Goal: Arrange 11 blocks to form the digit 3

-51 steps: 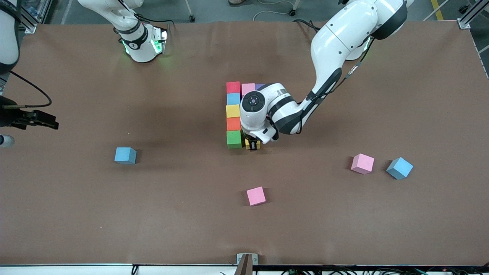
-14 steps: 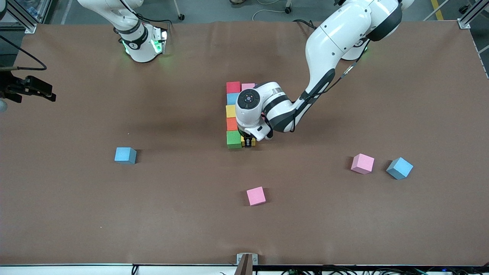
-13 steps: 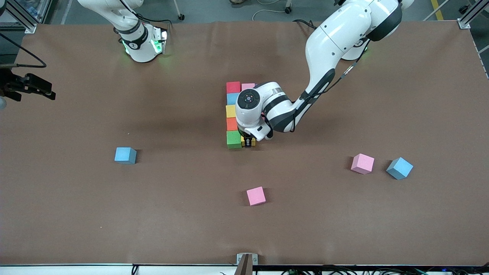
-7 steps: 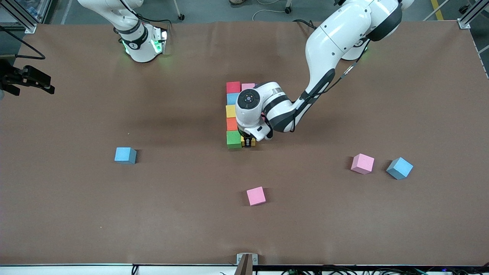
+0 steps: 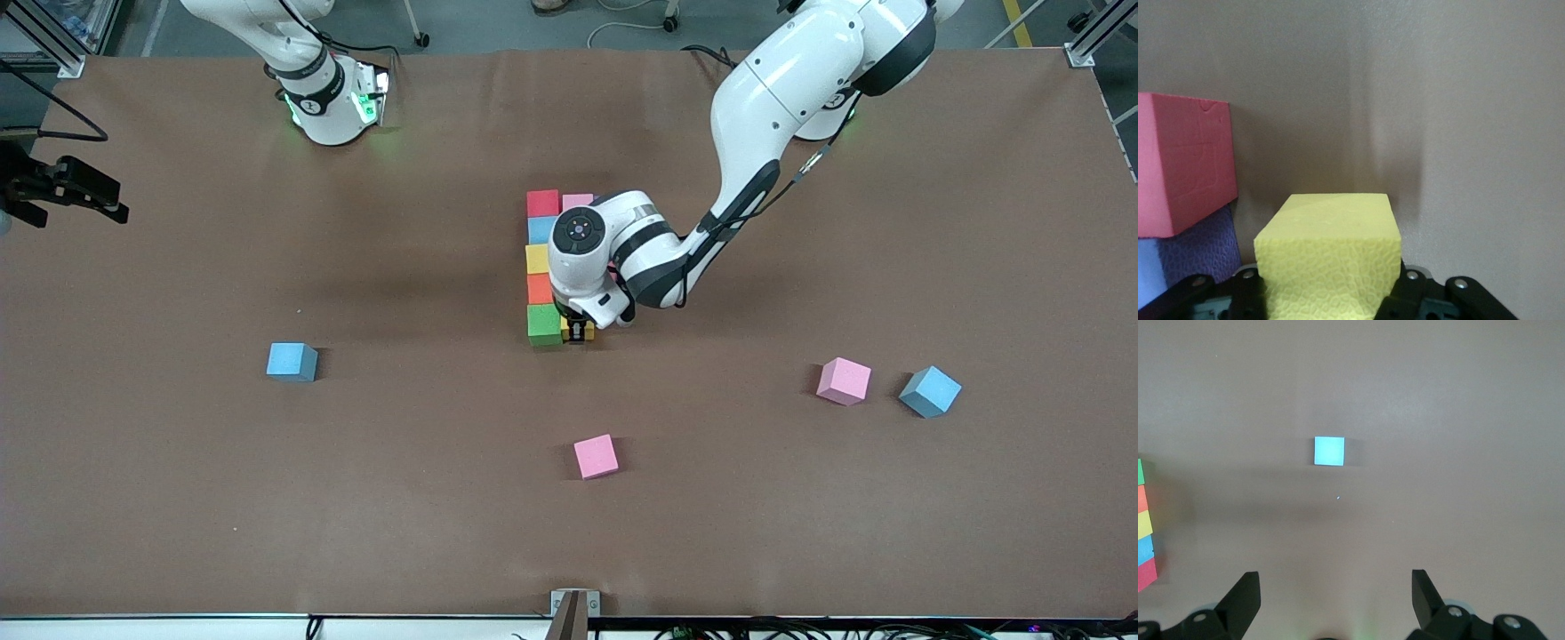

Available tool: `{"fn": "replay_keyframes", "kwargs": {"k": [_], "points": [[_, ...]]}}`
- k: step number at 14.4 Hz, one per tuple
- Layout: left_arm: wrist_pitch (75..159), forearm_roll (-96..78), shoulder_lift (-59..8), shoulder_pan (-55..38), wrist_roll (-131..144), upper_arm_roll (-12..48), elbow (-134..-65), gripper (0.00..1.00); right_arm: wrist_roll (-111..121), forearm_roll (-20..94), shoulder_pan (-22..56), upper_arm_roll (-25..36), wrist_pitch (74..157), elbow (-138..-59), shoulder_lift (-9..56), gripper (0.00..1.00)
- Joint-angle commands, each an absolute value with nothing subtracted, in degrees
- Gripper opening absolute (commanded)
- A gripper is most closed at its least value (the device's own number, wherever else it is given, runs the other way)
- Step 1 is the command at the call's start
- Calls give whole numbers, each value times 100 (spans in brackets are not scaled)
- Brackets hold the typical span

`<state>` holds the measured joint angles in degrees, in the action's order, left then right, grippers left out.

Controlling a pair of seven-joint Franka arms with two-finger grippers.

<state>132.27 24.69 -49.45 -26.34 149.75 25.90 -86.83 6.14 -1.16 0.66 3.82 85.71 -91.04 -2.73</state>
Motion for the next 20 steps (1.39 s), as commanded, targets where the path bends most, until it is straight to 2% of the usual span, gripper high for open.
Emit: {"fn": "replay_keyframes", "kwargs": {"k": [1,10,20], "points": [[13307,2558,-5027,-2672,14915,2453,-8613,23,624,-79,-70,281,8710,-9229,-422,100],[13307,2522,-5036,-2698,14941,2443,-8543,23,834,61,-97,308,8728,-9229,-431,100],[13394,2514,-5098,-2742,15003,2443,-8499,23,756,229,-70,299,8376,-9246,-527,100]]}}
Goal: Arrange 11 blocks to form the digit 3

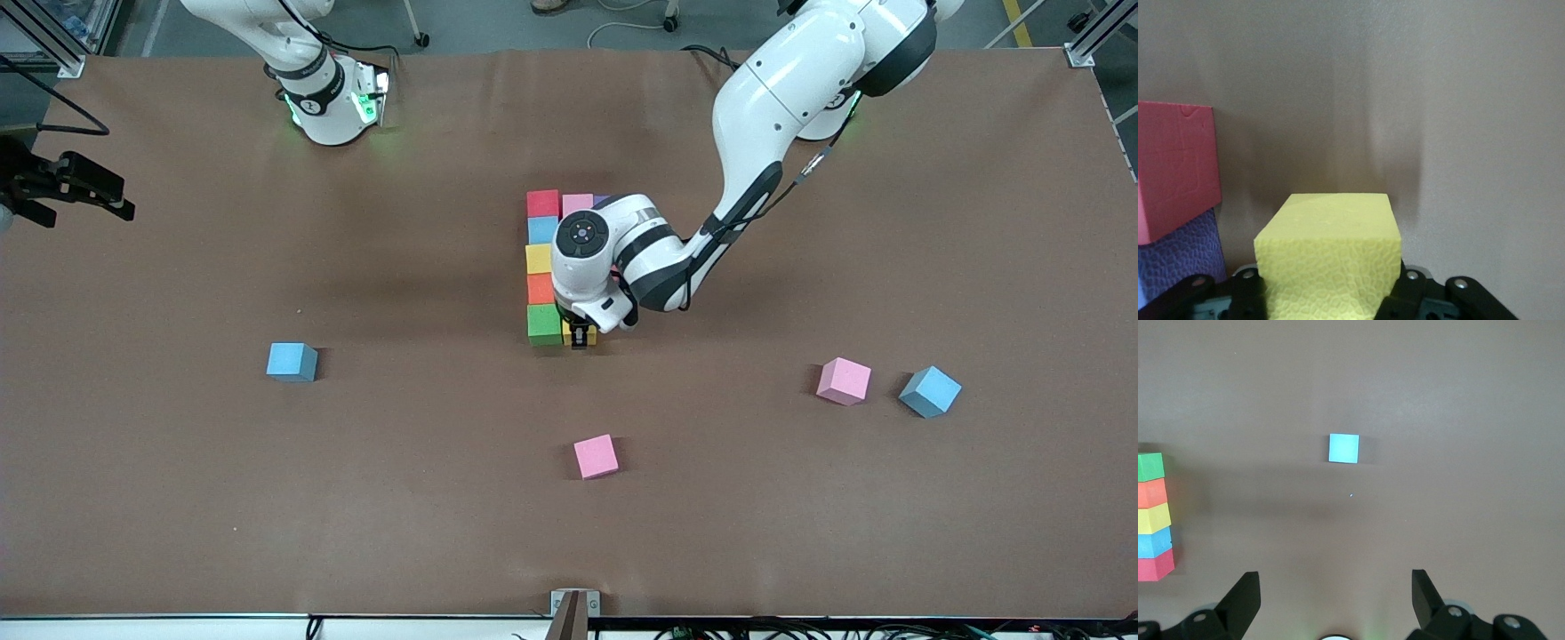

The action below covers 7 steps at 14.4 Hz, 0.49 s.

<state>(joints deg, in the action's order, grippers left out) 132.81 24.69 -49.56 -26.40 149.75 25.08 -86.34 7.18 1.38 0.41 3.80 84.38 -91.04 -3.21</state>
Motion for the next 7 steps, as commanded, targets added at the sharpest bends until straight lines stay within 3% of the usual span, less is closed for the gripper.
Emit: {"fn": "replay_keyframes", "kwargs": {"k": [1,4,6,7], "points": [[13395,2514,-5098,-2742,15003,2443,-8499,24,738,229,-62,290,8367,-9237,-527,100],[13421,2505,-5098,-2742,15003,2443,-8499,28,353,211,-18,255,8341,-9229,-562,100],[13430,2496,-5098,-2725,14994,2443,-8499,44,352,211,-26,255,8306,-9229,-571,100],[13421,2496,-5098,-2725,14985,2443,-8499,57,360,211,-35,264,8297,-9220,-580,100]]}}
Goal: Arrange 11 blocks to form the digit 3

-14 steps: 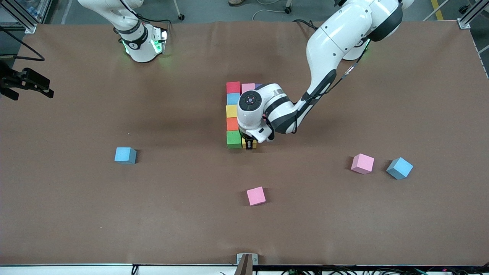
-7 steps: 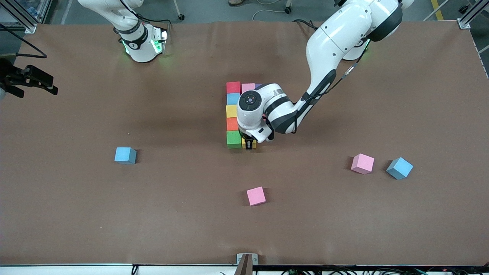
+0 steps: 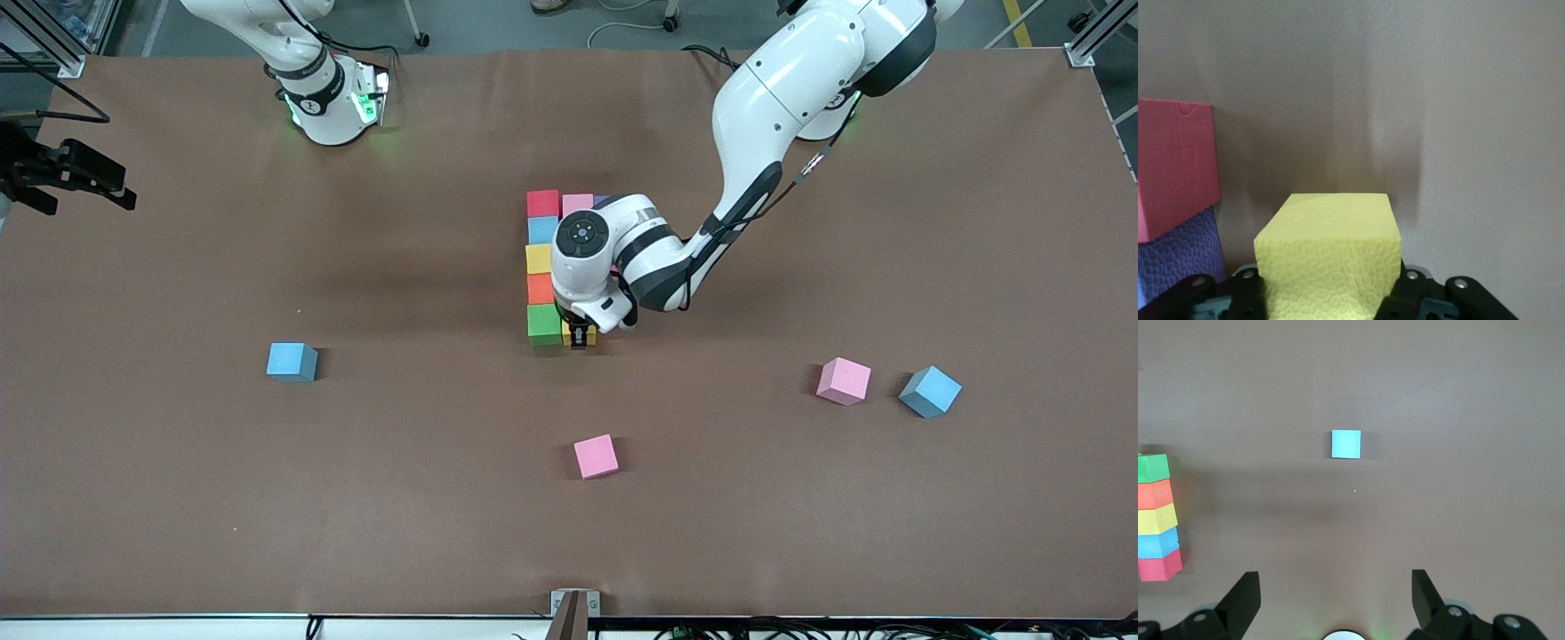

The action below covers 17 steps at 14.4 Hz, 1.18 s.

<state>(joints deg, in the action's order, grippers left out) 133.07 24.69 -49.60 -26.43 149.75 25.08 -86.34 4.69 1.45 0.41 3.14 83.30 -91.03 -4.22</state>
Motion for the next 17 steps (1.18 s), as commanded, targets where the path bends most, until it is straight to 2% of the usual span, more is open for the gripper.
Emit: {"fn": "replay_keyframes", "kwargs": {"k": [1,2,3,10,16,17], "points": [[13421,2496,-5098,-2733,14977,2443,-8499,67,404,211,-44,281,8271,-9220,-624,100],[13421,2496,-5098,-2725,14968,2443,-8499,79,413,211,-44,290,8244,-9202,-659,100],[13421,2505,-5098,-2725,14933,2443,-8499,100,422,211,-44,281,8235,-9202,-685,100],[13395,2566,-4914,-2698,14985,2470,-8577,100,431,167,-26,272,8279,-9229,-668,100],[13053,2558,-4334,-2610,14906,2514,-8701,100,439,150,-18,255,8297,-9229,-668,100],[13026,2584,-4028,-2593,14811,2514,-8980,100,457,141,-18,255,8297,-9229,-668,100]]}}
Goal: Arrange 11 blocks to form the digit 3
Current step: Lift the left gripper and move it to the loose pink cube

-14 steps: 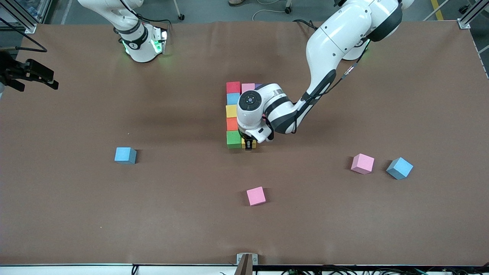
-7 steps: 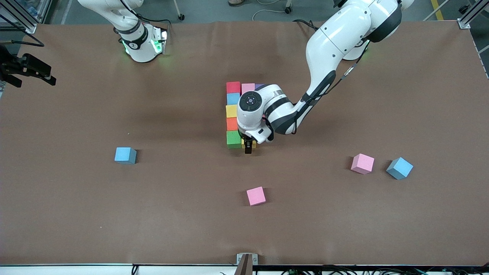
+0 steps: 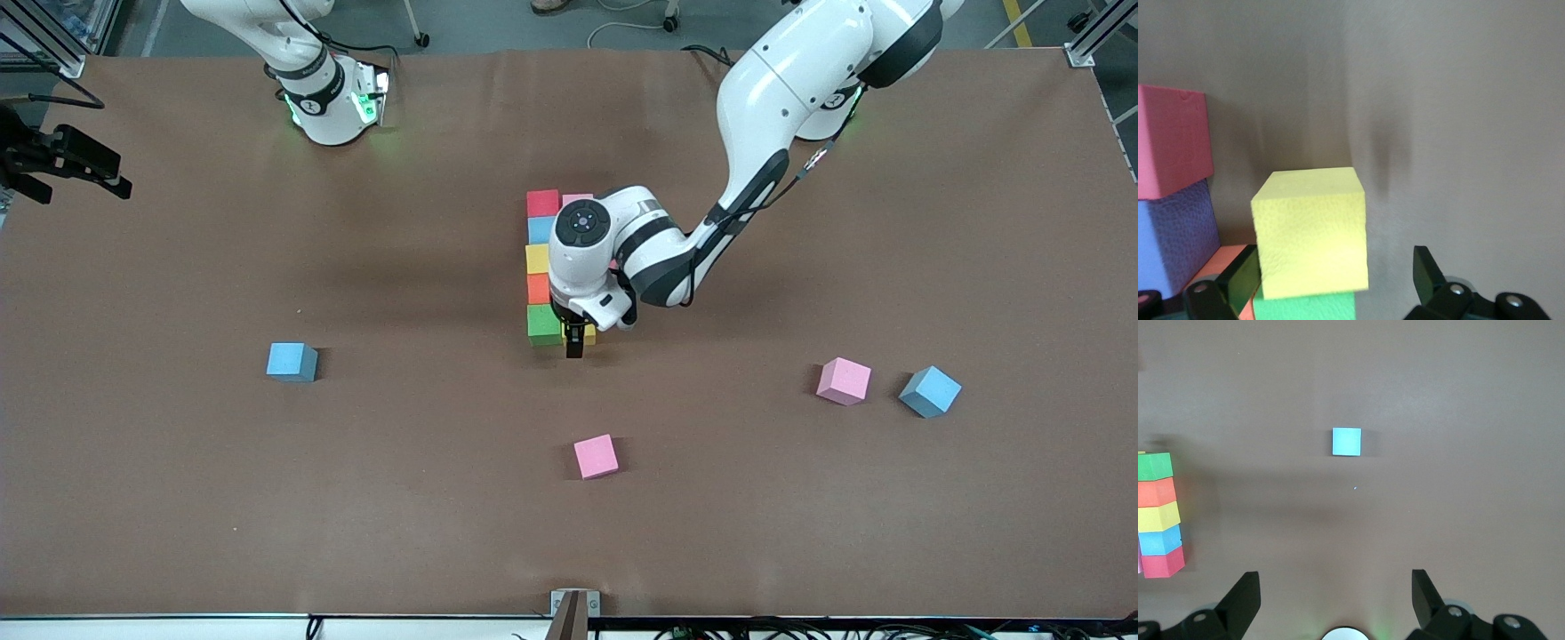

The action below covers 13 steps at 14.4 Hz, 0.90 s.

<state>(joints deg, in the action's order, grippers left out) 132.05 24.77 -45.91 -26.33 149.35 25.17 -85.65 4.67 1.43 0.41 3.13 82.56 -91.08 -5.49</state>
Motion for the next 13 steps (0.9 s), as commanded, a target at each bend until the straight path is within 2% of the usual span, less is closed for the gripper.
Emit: {"fn": "replay_keyframes", "kwargs": {"k": [1,4,8,13], "points": [[13034,2584,-3790,-2532,14549,2514,-9148,100,466,132,-18,255,8288,-9229,-668,100],[12990,2522,-3157,-1919,13618,2671,-9587,100,466,35,-26,264,8271,-9229,-668,100],[12964,2514,-2708,-504,12798,3181,-10185,100,457,35,-44,272,8235,-9246,-677,100],[12938,2514,-2575,814,11025,3190,-10424,100,448,35,-26,272,8174,-9255,-686,100]]}}
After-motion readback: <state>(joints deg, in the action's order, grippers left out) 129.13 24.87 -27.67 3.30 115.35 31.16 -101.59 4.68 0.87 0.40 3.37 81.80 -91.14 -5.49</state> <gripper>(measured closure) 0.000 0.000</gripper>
